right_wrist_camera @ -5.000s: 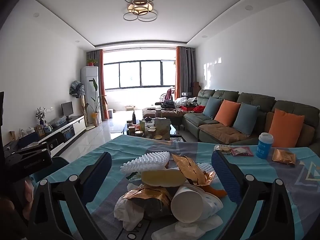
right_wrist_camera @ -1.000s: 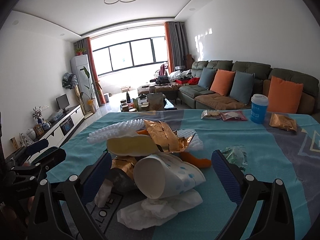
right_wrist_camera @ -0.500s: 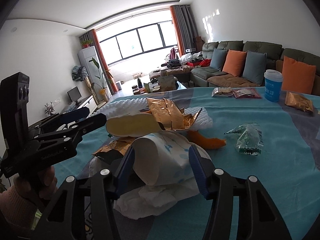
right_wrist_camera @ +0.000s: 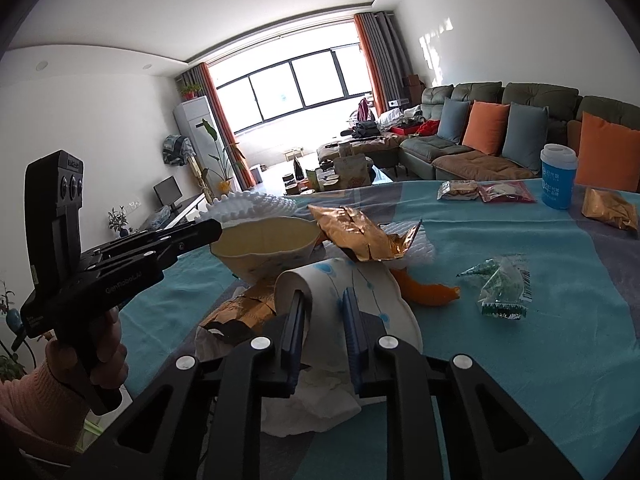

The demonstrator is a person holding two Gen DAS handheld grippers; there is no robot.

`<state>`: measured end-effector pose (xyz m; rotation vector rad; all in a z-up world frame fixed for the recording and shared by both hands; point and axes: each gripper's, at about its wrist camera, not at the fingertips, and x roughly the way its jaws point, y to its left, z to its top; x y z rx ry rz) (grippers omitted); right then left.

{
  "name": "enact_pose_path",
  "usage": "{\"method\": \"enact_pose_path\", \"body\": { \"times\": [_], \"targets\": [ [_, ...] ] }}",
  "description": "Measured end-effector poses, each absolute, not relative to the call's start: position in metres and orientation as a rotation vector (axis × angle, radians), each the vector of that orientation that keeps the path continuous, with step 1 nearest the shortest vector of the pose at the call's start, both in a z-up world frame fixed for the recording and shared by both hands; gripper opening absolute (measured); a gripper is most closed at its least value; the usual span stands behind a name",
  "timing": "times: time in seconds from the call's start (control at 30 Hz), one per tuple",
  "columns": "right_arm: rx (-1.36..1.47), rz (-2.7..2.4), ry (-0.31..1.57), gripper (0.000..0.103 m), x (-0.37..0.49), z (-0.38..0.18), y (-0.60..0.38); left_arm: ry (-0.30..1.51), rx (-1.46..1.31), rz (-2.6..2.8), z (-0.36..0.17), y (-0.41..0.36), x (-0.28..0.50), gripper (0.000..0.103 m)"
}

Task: Collect trash
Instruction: 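Grasp the white paper cup with the left tool while the right tool grasps another cup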

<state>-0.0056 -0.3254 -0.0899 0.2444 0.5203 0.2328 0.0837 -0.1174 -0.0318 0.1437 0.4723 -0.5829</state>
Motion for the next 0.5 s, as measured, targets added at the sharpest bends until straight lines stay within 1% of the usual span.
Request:
{"method": "enact_pose_path", "body": {
  "times": [0.5],
  "targets": [
    [0.205, 0.307, 0.445, 0.017, -0.018, -0.062, -0.308, 0.482, 0.028, -0.542, -0.017, -0.042, 0.059, 0.015]
  ]
}}
